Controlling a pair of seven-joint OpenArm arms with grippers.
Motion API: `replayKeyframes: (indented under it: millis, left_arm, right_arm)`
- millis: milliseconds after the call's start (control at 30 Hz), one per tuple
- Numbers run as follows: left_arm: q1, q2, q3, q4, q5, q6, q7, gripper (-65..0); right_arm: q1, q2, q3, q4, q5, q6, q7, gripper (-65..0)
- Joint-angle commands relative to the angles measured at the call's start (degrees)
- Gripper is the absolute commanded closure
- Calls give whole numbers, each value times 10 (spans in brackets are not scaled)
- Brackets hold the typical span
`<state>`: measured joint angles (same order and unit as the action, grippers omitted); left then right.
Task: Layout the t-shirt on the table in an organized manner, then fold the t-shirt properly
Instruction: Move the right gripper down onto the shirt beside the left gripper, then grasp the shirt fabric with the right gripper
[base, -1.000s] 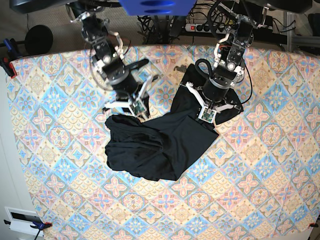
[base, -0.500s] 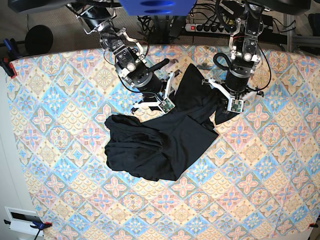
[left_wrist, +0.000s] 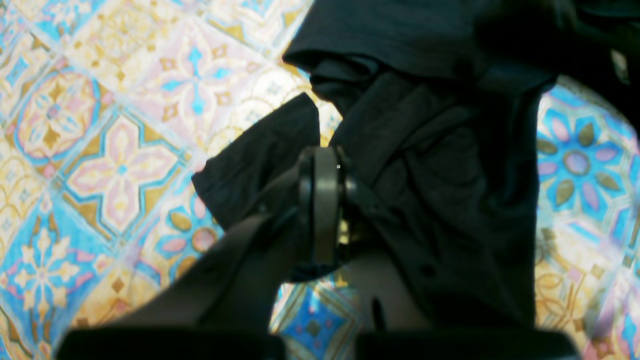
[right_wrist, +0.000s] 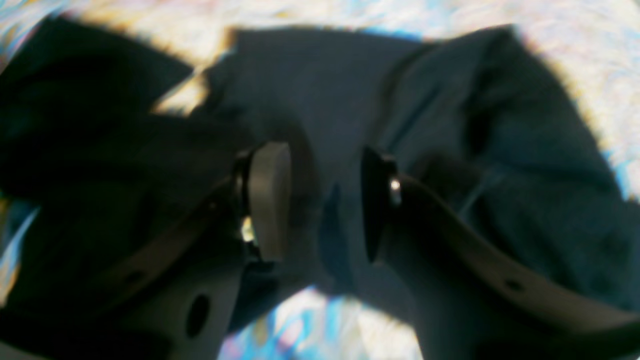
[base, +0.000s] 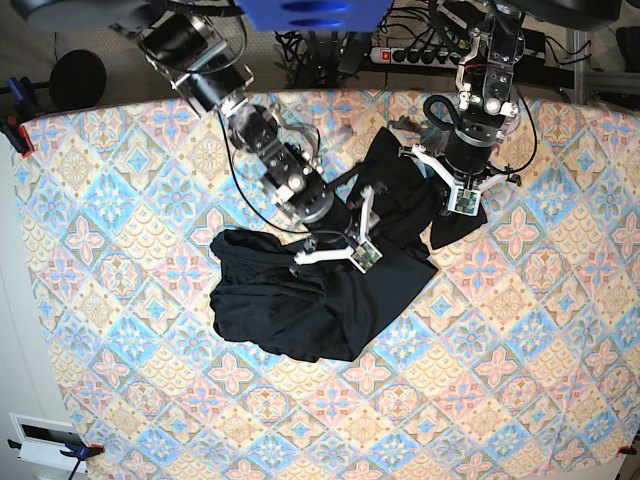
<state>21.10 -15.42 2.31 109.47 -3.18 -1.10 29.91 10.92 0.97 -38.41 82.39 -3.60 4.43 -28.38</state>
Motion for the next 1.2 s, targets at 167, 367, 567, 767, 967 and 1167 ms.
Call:
replayKeyframes:
  millis: [167,367,567,767,967,1167]
  left_arm:
    - [-2,-6,-3,10,2,4,-13,0]
    - [-2,-6,-3,10,2,4,-13,0]
    - [-3,-7,-4,10,2,4,-13,0]
    - [-3,-7,-4,10,3,4,-13,0]
    - [-6,-7,-4,10,3,4,-13,0]
    - [-7,-7,-4,10,3,4,-13,0]
  right_arm:
    - [62,-22,0,-61,3,4,13,-230]
    - [100,-23,2,-93,3,4,13,-231]
    - [131,0,3,-99,4,4,13,-232]
    - [130,35,29,-97,4,4,13,-232]
    - [128,54,34,-89,4,4,13,-232]
    - [111,54,34,-34,4,4,13,-232]
